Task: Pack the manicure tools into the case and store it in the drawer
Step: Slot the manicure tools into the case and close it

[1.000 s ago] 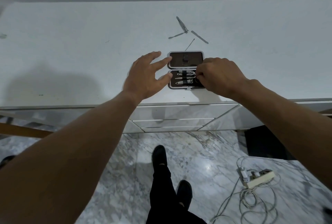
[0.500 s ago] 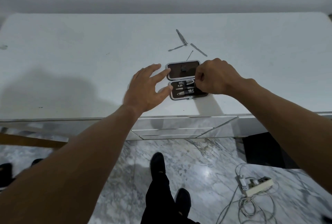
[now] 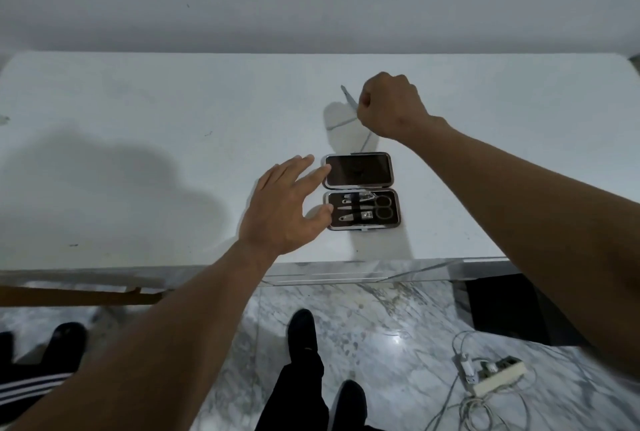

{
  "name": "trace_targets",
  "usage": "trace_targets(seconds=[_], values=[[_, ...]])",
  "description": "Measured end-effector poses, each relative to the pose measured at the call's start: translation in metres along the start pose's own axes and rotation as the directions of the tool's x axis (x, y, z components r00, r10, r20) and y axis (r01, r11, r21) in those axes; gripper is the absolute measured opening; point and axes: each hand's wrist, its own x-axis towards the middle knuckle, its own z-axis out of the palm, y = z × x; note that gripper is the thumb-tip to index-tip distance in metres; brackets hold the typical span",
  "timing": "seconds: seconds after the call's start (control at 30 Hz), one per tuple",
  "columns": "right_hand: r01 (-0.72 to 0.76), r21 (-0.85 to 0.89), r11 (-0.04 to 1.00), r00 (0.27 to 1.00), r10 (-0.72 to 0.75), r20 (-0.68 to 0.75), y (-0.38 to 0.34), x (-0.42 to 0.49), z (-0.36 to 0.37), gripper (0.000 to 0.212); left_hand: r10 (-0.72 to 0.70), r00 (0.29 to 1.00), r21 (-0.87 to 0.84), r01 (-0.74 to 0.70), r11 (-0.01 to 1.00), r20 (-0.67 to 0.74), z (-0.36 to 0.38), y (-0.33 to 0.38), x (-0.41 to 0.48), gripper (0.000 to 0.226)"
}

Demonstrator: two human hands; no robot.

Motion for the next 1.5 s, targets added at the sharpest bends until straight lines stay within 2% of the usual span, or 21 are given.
trace_targets(seconds=[0.27,0.53,0.67,0.77,0.97,1.17,1.4,1.5], values=[[-0.109,0.012,0.994,0.994,0.108,0.022,-0.013,0.035,0.018,0.022,0.005,1.0,0.032,-0.005,0.999,0.013,0.001,-0.001,0.002,0.068],[-0.23,0.192,0.954,0.973,0.232,0.008,-0.019,0.035,0.002,0.022,0.005,1.0,0.035,-0.005,0.999,0.018,-0.001,0.0,0.001,0.069],[-0.142,0.227,0.964,0.99,0.141,0.017,-0.015,0.025,-0.014,0.019,0.013,1.0,0.031,-0.014,0.999,0.025,0.0,-0.001,0.002,0.07],[-0.064,0.25,0.966,0.998,0.062,0.014,-0.012,0.007,-0.022,0.028,0.015,0.999,0.028,-0.016,0.999,0.05,-0.001,0.0,0.001,0.072],[0.106,0.099,0.989,0.989,-0.116,0.097,0.002,-0.041,-0.032,0.017,0.006,0.998,0.059,-0.01,0.998,0.063,0.0,0.0,0.0,0.072],[0.134,0.003,0.991,0.981,-0.133,0.138,0.03,-0.079,-0.036,0.014,-0.004,0.999,0.072,0.0,0.997,0.054,0.003,-0.002,0.002,0.07],[0.176,-0.078,0.981,0.982,-0.17,0.08,0.044,-0.097,-0.024,0.012,-0.015,0.999,0.052,0.013,0.999,0.039,0.005,-0.004,0.002,0.067],[0.18,-0.115,0.977,0.983,-0.175,0.055,0.047,-0.098,-0.019,0.019,-0.008,1.0,0.042,0.007,0.999,0.022,0.005,-0.004,0.003,0.066]])
